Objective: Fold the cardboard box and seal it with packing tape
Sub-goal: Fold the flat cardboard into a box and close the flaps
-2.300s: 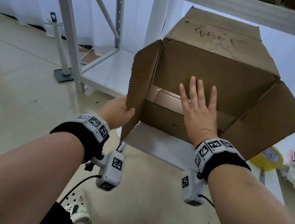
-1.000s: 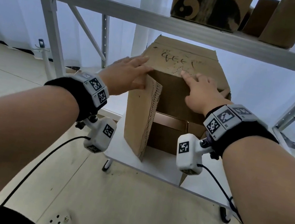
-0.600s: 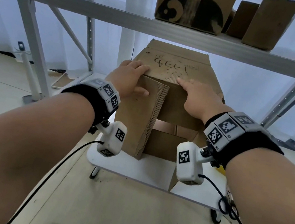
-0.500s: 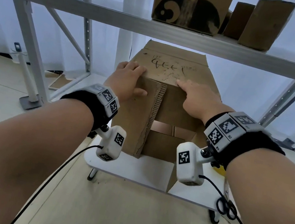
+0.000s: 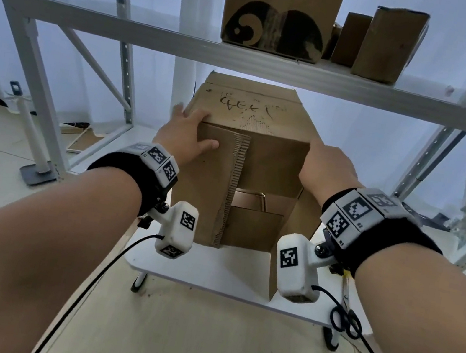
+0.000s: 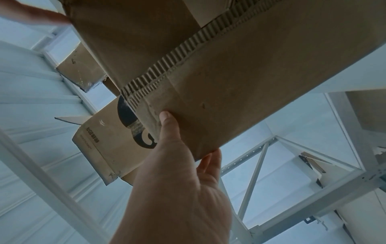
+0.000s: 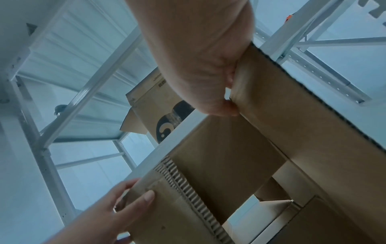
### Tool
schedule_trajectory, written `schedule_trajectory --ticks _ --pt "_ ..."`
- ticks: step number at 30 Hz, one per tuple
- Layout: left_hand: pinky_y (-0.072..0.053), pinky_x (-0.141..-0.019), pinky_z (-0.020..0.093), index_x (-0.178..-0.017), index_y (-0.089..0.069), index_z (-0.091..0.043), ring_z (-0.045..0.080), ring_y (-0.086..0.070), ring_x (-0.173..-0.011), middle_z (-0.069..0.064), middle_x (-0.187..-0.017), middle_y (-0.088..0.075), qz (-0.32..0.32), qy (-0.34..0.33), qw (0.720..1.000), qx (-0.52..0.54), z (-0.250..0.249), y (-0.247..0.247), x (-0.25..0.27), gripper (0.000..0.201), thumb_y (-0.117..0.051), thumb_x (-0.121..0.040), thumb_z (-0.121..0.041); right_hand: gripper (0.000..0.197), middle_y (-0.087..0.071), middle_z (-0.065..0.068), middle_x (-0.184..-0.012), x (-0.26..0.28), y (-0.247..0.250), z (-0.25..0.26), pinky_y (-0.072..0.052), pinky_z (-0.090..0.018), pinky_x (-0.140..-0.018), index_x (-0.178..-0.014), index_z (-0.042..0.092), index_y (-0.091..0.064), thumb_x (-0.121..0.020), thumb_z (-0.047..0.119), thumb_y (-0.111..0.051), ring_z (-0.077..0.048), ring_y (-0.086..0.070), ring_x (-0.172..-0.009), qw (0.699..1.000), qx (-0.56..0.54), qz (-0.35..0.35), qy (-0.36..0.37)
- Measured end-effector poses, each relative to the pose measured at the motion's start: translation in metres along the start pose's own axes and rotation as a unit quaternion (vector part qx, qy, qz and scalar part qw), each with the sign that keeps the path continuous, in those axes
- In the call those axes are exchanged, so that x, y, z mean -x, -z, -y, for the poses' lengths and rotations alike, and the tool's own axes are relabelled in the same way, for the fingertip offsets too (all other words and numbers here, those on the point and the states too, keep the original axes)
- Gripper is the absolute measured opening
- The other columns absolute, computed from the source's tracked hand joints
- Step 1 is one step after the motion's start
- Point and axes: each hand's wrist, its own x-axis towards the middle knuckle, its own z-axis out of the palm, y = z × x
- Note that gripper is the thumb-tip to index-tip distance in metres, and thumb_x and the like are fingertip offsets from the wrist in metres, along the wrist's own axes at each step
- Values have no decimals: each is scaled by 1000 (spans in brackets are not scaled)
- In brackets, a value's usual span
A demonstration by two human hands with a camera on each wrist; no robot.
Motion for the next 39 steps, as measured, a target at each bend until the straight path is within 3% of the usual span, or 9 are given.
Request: schedule_trajectory --ticks 2,6,9,17,23,28,30,34,39 --pt "-37 -103 39 -142 -32 -29 36 -47 -124 16 -154 -10 -5 29 999 30 2 1 5 68 -64 -84 -47 36 -56 -19 -124 2 4 -3 -46 -35 -88 -131 5 -44 -96 2 -40 -33 -55 -112 999 -30 13 7" --pt "-42 -94 38 -139 -35 -26 30 -52 -114 12 -130 -49 -36 34 995 87 5 0 10 69 -64 -82 -51 43 -54 -17 -123 7 9 -8 -52 -39 -88 -133 8 -43 -91 -2 -42 -33 -55 -106 986 -159 41 5" --pt "-43 -95 40 -137 -39 -27 30 -52 -111 9 -125 -43 -62 51 990 112 -1 4 20 69 -64 -79 -55 43 -56 -16 -116 12 13 -15 -56 -48 -81 -127 8 -48 -86 -4 -40 -35 -58 -97 977 -214 22 -4" --pt "-35 -100 36 -128 -46 -25 28 -38 -118 10 -124 -35 -157 -7 985 71 -23 20 49 61 -63 -79 -58 35 -58 -17 -104 31 35 -11 -60 -44 -65 -120 6 -51 -89 -4 -39 -35 -62 -72 963 -266 12 -48" --pt "-39 -102 45 -125 -48 -23 34 -36 -124 9 -134 -32 -117 -34 993 -10 5 13 77 57 -60 -81 -56 40 -56 -14 -115 49 15 -8 -55 -45 -85 -129 10 -44 -90 1 -43 -34 -58 -99 978 -209 9 -12" --pt "-29 -103 49 -114 -50 -17 35 -34 -127 9 -132 -45 -90 -85 982 -146 2 31 60 56 -57 -81 -61 31 -57 -7 -100 45 10 -4 -60 -37 -65 -117 16 -44 -87 7 -48 -28 -66 -79 925 -377 31 -42" --pt "-39 -97 45 -111 -46 -16 31 -46 -117 9 -123 -52 -42 -106 988 -102 2 31 54 52 -60 -82 -55 30 -54 -3 -96 46 5 -4 -57 -29 -55 -117 19 -40 -89 13 -49 -22 -65 -77 900 -431 34 -56" --pt "-39 -99 42 -132 -44 -23 26 -44 -122 4 -134 -51 -5 -130 987 -93 2 30 49 54 -57 -87 -51 25 -51 7 -99 42 -13 -10 -55 -37 -83 -121 23 -38 -98 33 -41 -21 -58 -97 876 -480 -11 -53" --pt "-34 -104 42 -139 -44 -28 22 -38 -129 -4 -141 -47 -27 -135 988 -67 6 27 50 60 -56 -86 -54 35 -49 -5 -112 36 -38 -14 -44 -36 -97 -130 19 -40 -97 20 -52 -20 -50 -103 933 -347 -74 53"
